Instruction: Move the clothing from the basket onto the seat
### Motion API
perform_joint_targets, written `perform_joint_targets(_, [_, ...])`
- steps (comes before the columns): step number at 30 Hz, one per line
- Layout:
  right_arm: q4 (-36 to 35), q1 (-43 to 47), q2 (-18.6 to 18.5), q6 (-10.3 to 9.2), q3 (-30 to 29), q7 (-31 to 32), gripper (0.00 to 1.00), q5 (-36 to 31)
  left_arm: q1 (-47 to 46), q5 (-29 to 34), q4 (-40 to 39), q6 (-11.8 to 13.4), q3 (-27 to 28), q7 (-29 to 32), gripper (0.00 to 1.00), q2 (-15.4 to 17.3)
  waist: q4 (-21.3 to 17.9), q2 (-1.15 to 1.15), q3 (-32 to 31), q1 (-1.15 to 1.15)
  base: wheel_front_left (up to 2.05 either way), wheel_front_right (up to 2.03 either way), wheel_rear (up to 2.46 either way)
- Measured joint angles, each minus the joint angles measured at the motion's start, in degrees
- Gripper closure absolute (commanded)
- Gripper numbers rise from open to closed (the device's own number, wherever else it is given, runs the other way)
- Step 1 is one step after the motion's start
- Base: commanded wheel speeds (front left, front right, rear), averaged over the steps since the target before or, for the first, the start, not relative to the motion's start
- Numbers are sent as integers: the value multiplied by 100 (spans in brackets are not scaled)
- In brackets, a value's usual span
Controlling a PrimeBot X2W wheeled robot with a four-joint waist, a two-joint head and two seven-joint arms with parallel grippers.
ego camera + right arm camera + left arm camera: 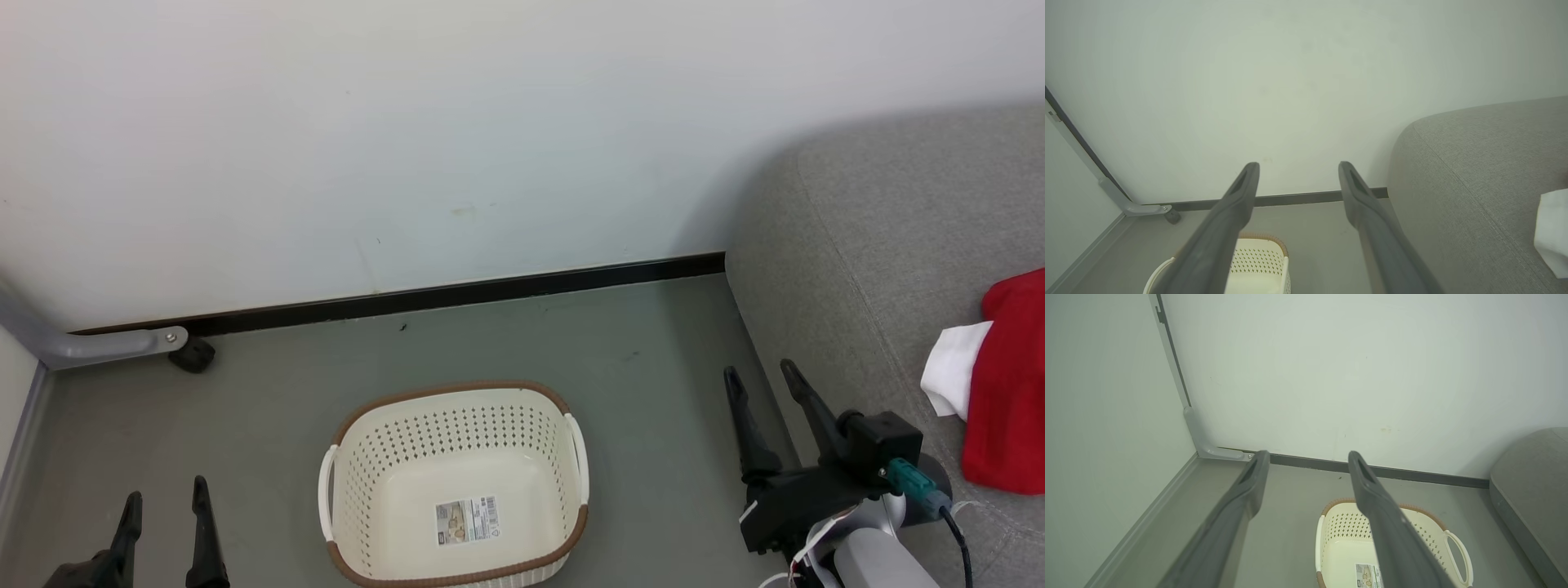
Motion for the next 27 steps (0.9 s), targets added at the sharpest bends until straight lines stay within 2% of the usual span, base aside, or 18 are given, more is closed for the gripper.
perform_joint_targets(15, [40, 87, 1, -137, 205, 33, 0, -113, 153, 446, -303, 0, 214, 0, 0, -201, 39, 0, -40, 1, 0, 0, 0])
perform_joint_targets(27, [79, 86, 1, -199, 227, 54, 0, -101, 236, 647, -379, 0, 263, 0, 0, -231, 58, 0, -90, 1, 0, 0, 0])
